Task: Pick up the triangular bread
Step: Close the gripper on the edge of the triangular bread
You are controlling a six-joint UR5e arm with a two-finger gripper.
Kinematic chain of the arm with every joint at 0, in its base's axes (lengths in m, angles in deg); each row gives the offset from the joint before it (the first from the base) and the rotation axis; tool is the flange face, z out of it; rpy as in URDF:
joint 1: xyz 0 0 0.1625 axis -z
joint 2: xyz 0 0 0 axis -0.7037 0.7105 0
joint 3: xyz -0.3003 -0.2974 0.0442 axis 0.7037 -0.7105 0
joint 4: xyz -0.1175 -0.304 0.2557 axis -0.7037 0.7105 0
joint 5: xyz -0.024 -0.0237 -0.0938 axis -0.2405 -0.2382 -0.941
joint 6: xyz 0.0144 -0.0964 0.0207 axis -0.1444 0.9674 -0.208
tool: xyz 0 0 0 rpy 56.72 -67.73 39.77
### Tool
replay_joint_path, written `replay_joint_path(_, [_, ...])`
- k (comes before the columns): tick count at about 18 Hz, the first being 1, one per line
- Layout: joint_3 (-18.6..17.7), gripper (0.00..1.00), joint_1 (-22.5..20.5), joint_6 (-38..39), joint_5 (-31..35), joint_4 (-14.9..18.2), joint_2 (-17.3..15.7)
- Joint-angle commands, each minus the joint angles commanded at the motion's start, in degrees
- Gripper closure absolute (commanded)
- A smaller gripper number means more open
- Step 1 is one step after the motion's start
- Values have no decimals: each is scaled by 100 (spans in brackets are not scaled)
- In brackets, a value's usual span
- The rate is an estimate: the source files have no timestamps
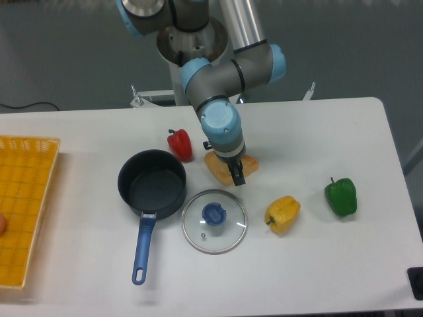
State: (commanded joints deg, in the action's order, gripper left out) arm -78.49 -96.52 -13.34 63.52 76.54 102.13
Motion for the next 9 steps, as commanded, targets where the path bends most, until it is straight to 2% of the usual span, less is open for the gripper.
replay_joint_path(2, [0,19,9,26,0,0,0])
replay_joint_path(7, [9,32,26,97,9,9,26])
replay_joint_path(9, [18,44,26,106,9,9,35])
